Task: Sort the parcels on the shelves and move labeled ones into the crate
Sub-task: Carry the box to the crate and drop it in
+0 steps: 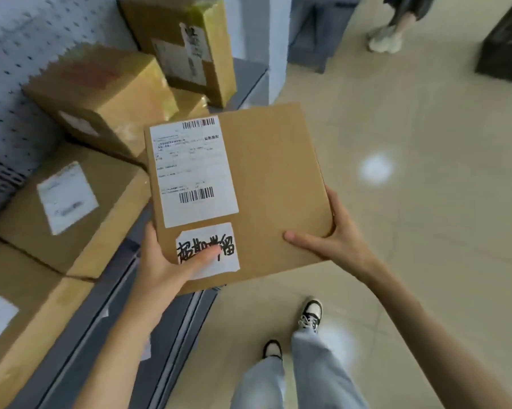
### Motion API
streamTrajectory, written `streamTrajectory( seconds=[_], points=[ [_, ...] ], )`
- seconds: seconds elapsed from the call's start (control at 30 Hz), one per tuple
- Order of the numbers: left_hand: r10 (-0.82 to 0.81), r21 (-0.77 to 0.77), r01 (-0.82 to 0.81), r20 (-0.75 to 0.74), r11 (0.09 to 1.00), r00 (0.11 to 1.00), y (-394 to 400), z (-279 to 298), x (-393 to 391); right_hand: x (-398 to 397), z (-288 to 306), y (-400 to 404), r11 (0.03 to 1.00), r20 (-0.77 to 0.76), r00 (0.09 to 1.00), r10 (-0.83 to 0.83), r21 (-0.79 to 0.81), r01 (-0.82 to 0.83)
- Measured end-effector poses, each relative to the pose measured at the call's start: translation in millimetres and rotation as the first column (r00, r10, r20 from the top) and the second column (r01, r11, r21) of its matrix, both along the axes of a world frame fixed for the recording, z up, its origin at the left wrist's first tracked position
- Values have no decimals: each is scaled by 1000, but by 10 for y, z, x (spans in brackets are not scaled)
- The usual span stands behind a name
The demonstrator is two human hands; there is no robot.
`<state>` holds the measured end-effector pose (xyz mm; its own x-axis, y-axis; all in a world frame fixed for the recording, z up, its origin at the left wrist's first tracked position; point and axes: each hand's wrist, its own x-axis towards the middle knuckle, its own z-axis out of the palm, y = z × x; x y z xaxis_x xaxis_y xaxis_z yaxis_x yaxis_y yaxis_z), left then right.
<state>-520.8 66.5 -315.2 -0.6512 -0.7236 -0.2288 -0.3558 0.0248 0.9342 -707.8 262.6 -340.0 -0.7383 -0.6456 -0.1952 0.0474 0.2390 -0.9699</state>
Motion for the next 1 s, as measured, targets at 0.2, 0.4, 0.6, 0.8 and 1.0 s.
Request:
streamTrajectory(
  seconds=[0.2, 0.4, 0.6, 0.8, 1.0],
  points=[
    [-481, -26, 480, -18, 877, 877, 929, 12, -1105, 23, 125, 1587, 898, 10, 898, -440, -10, 440],
    [-845, -51, 843, -37, 535, 534, 2506, 122, -1810, 419, 157, 3271, 652, 10, 653, -758, -8, 758],
    [-983, -30, 983, -44, 179, 177, 4493, 130, -2016, 1131, 62, 4942, 333, -3, 333, -943, 28, 943],
    [-989, 8, 989, -5, -147, -147, 6482, -41, -1868, 1981, -66, 6439, 23, -9, 25, -1000, 164, 986],
    [-936, 25, 940, 81, -341, -342, 7952, -300, -1808, 2456, -315, 7432, -171, 4, -176, -984, 222, 960]
  ],
)
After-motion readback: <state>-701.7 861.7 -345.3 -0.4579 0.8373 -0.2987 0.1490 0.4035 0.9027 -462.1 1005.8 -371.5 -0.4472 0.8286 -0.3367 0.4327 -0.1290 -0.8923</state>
